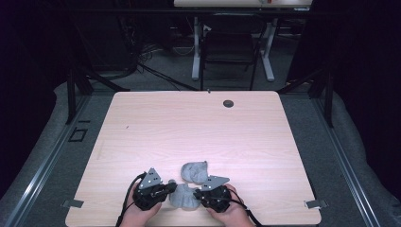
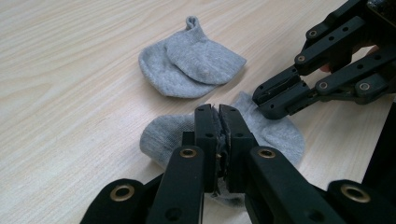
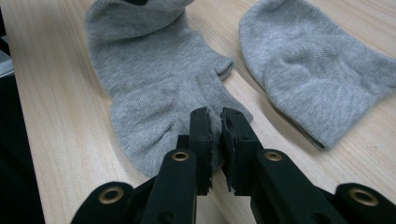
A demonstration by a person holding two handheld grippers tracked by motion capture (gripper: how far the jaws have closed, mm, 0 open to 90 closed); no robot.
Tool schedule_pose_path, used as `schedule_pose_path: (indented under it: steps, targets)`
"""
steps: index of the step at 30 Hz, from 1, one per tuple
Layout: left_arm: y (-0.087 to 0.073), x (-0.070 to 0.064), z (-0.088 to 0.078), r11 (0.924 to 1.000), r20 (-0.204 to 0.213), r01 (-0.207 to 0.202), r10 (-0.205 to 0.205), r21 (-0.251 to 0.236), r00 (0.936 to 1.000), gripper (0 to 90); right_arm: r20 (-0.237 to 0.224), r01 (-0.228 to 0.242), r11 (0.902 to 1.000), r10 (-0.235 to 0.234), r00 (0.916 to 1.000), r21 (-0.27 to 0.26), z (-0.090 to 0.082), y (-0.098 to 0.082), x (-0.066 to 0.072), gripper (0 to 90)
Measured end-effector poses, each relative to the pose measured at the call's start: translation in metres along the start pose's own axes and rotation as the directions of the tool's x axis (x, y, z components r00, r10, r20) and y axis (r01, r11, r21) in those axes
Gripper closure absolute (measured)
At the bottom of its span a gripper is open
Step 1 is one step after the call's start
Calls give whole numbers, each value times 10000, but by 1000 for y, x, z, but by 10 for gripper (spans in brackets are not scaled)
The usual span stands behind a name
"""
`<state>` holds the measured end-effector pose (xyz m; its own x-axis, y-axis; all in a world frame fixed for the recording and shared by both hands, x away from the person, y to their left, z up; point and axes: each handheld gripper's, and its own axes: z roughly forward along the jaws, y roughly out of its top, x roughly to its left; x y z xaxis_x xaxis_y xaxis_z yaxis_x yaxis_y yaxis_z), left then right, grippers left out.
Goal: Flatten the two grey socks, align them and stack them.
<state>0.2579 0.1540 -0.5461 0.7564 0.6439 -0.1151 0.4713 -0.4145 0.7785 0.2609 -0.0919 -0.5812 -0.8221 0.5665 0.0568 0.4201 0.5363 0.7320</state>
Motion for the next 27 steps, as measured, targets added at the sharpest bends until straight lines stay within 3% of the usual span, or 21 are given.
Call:
schedule_pose_path:
  steps: [9,15,18,19,22,23,27]
  targets:
    - [-4,0,-1,9995,-104,88,-84,310,9999,868,365,-34,9993,21,9993,366,-13,-6,-8,834]
    - [-7,6,-1,9957,-270,521,-502,770,9984,847,357,-282,9981,263,9990,554,-21,-11,-13,836]
    - [-7,9,-2,9962,-440,565,-537,660,9976,808,380,-187,9976,161,9991,674,-24,-13,-15,836]
    - [-6,9,-6,9969,-560,669,-645,410,9963,792,423,-234,9976,206,9989,653,-25,-13,-15,836]
    - [-5,10,-8,9984,-587,536,-525,181,9969,764,433,-256,9973,227,9988,694,-26,-13,-17,836]
    - [-5,9,-7,9988,-321,491,-490,35,9983,761,420,-281,9968,250,9988,749,-27,-13,-18,834]
    - [-6,0,6,9992,-130,-75,80,381,9999,736,584,-271,9969,228,9980,735,-28,-12,-18,819]
